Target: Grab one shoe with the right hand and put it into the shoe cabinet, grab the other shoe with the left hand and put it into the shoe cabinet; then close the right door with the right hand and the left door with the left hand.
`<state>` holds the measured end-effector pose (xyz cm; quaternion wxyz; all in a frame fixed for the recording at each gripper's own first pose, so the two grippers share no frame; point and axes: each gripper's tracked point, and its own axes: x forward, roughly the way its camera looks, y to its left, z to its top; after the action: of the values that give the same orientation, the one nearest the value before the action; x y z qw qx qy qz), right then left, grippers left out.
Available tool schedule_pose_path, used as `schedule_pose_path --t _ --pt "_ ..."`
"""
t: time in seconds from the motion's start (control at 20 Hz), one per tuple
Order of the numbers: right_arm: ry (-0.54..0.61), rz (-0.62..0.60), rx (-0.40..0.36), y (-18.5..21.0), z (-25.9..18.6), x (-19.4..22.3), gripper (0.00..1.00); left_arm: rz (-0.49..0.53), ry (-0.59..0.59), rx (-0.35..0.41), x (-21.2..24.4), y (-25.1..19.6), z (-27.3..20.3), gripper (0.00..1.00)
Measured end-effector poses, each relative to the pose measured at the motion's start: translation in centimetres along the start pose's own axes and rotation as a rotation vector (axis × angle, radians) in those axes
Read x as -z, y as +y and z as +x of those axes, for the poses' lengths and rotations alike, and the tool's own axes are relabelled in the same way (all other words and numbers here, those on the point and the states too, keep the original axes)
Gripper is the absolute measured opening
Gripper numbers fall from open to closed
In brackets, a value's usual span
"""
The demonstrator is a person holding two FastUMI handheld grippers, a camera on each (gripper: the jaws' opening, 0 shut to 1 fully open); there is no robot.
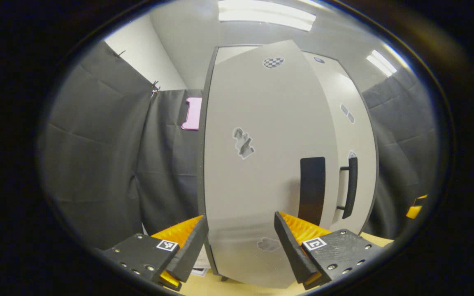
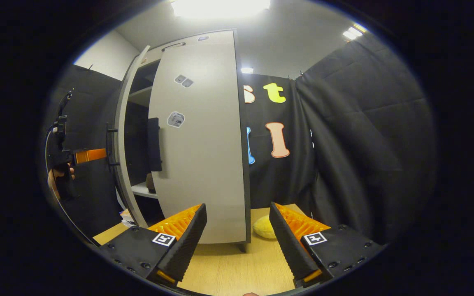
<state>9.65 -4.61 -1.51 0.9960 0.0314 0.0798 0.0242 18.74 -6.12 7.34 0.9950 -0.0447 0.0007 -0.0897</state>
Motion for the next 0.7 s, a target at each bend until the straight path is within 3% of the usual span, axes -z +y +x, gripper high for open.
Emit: schedule_pose_path --t 0.05,0.2,0.25,0.35,0.4,0.45,0.65,0.7 --pt "-0.012 -0.003 -0.007 0.3 -0.2 -0.6 0.97 0.008 -0.003 -0.006 -0.2 0.5 -0.8 0.99" --pt "-0.052 -0.008 -0.023 1.1 -1.4 -2.3 0.97 0.013 0.001 -0.022 -0.4 1.8 -4.0 1.0" --pt "-0.066 -0.01 -0.026 1.4 -2.1 -2.9 0.93 0.016 0.004 -0.032 -0.4 2.3 -5.1 1.0" --pt "-0.083 -0.015 -0.031 1.8 -3.2 -3.6 0.97 0.025 0.006 -0.05 -0.6 3.0 -7.1 1.0" --pt "-0.09 -0.018 -0.035 2.0 -3.8 -3.9 0.92 0.031 0.006 -0.058 -0.7 3.6 -8.1 1.0" --pt "-0.097 -0.022 -0.036 2.2 -4.2 -4.1 0.97 0.038 0.006 -0.067 -0.8 4.1 -8.9 1.0" --pt "-0.121 -0.038 -0.044 3.2 -5.5 -4.9 0.97 0.05 0.008 -0.091 -0.8 5.2 -12.1 1.0" --pt "-0.126 -0.045 -0.046 3.3 -5.8 -5.1 0.92 0.055 0.009 -0.099 -0.9 5.5 -12.8 1.0"
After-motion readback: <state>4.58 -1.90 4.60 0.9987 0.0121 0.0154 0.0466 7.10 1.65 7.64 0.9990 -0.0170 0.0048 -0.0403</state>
